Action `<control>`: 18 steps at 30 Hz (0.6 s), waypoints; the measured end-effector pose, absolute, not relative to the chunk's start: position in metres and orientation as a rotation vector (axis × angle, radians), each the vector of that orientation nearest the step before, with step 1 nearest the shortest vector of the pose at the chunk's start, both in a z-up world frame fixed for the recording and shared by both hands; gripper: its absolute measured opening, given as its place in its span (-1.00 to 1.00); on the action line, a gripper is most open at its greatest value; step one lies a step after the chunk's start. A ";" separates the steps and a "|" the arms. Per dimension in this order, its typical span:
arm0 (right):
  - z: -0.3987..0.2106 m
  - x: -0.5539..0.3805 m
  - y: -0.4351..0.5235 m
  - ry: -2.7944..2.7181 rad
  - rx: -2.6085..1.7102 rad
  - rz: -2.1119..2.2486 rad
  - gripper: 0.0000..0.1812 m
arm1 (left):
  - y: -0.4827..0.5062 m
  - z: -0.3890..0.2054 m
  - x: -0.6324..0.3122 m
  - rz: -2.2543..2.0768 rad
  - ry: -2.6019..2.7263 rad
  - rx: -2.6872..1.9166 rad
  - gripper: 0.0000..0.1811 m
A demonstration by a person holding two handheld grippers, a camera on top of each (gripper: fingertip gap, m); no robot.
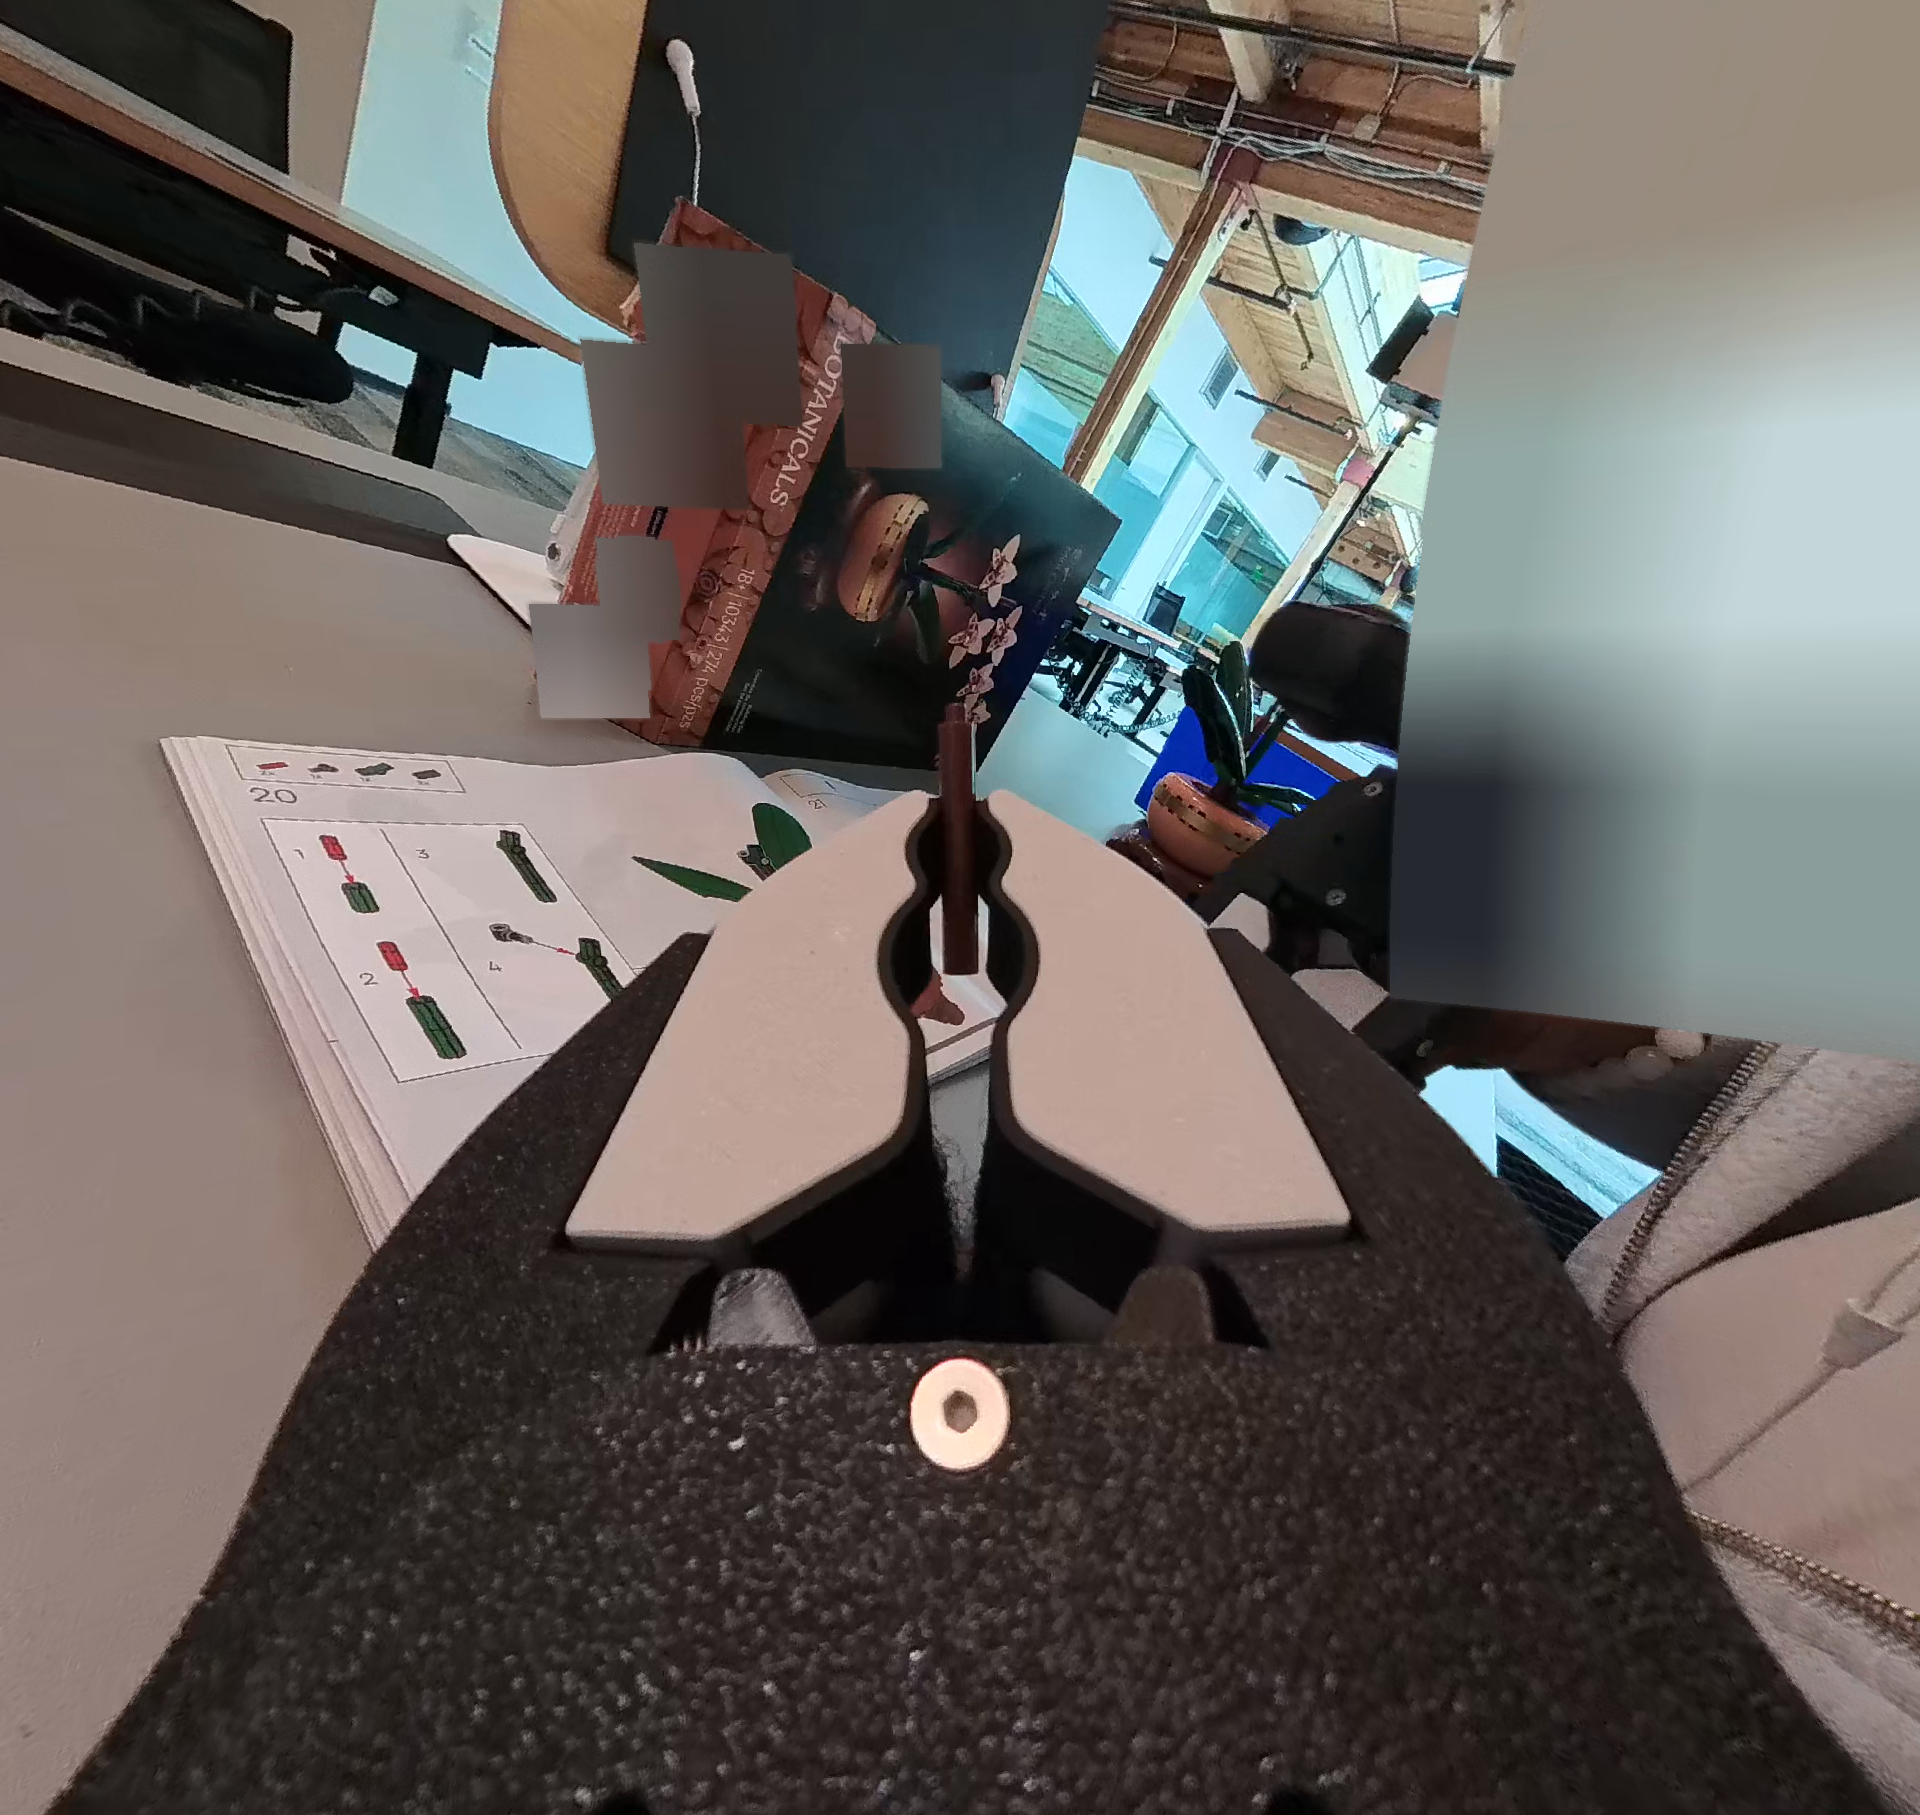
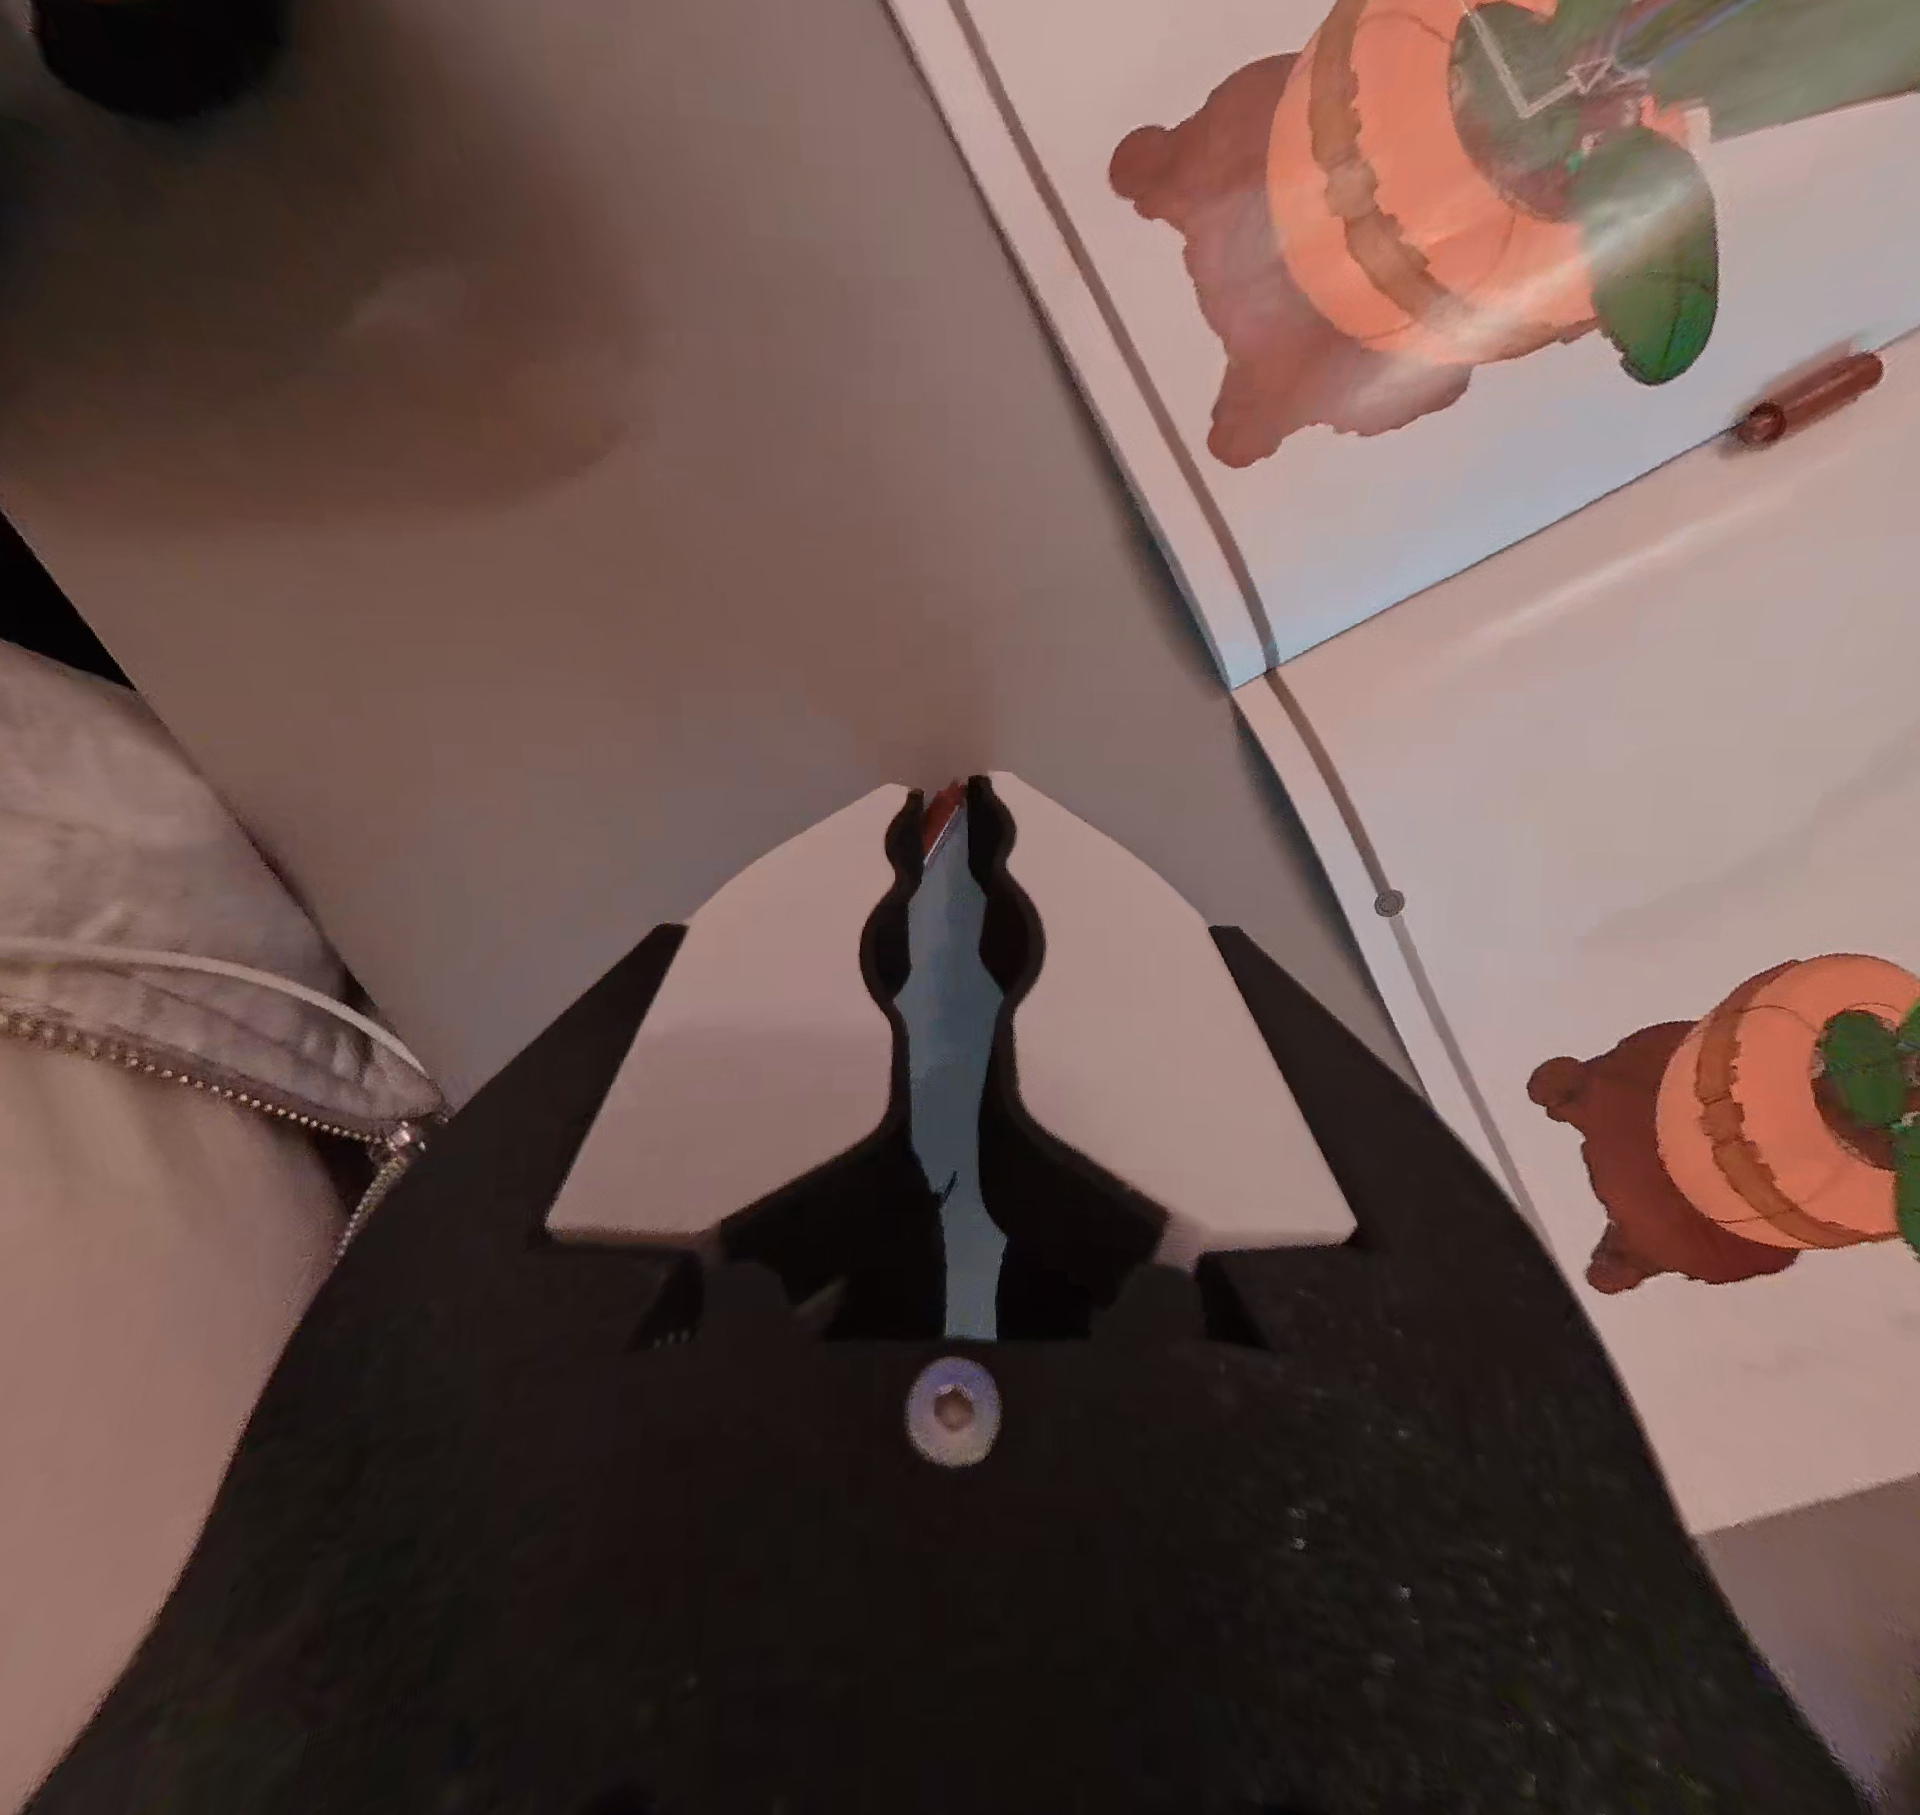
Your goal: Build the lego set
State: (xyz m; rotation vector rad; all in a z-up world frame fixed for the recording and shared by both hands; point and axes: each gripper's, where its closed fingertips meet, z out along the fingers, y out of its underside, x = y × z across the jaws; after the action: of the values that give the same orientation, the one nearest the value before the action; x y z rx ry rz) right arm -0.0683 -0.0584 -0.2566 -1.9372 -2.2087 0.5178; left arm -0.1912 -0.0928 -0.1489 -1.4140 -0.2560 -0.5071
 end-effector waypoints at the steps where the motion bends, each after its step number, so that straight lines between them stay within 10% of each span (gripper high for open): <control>1: -0.257 -0.068 -0.059 -2.241 -1.896 0.498 -0.93 | -0.093 -0.149 -0.191 -0.506 -0.255 -1.415 -0.96; 18: -0.247 -0.068 -0.056 -2.591 -1.323 0.490 -0.80 | -0.093 -0.149 -0.192 -0.501 -0.258 -1.415 -0.96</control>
State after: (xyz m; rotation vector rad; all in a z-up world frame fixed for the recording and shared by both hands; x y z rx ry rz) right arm -0.0676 -0.0559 -0.2475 -1.3231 -2.5908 0.4904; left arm -0.1916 -0.0930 -0.1488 -1.4148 -0.2576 -0.5015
